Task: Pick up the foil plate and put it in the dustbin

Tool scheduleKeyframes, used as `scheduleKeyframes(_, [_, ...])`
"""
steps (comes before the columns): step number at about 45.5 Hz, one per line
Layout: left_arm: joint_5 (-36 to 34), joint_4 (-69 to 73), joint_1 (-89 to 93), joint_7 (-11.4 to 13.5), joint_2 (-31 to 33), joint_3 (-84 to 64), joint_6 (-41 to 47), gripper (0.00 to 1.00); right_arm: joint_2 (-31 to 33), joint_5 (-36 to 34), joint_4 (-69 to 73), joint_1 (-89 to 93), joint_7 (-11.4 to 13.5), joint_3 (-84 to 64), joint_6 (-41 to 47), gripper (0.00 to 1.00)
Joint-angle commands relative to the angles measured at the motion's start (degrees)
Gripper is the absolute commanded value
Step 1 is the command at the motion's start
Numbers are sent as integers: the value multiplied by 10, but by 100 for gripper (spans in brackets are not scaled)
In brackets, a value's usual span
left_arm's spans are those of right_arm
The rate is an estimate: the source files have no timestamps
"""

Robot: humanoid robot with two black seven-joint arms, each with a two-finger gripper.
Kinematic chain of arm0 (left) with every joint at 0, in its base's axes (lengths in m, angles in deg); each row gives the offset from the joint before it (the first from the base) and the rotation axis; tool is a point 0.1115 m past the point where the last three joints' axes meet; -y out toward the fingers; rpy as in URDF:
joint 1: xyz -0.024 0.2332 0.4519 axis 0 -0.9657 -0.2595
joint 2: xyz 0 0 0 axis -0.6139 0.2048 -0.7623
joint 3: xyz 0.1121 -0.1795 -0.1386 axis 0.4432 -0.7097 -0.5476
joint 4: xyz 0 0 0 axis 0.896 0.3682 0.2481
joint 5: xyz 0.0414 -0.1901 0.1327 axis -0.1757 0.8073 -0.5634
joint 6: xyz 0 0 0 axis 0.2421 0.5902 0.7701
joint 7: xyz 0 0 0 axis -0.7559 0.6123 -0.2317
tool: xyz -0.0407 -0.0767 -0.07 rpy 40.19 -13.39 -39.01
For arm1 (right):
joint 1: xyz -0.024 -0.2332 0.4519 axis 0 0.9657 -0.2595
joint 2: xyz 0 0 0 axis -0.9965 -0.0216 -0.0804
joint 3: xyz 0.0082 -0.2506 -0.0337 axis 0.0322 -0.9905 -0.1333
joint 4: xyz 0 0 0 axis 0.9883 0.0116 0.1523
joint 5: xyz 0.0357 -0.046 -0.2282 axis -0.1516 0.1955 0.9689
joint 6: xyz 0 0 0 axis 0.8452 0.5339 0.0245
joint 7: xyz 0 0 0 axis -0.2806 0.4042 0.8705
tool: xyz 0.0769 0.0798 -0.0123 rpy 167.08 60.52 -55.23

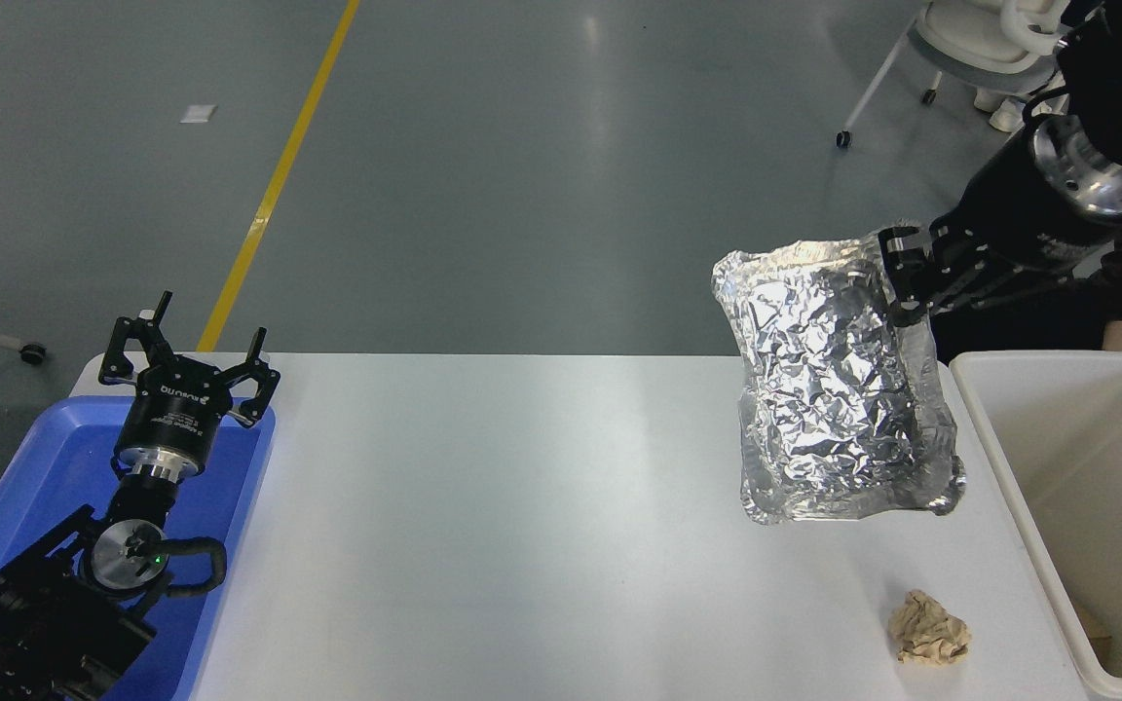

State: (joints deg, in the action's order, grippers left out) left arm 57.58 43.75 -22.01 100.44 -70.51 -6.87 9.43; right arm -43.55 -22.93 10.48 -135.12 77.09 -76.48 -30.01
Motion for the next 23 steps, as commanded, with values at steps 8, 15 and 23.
scheduleKeyframes(8, [0, 0, 0, 0, 0, 0, 0, 100, 185, 259, -115, 40, -9, -22, 2, 0])
scheduleKeyframes(15, [0, 0, -1, 0, 0, 0, 0, 100, 291, 300, -245, 159, -11, 38, -66, 0])
scheduleKeyframes(23, [0, 0, -1, 0, 0, 0, 0, 100, 307, 303, -369, 404, -24, 169, -168, 0])
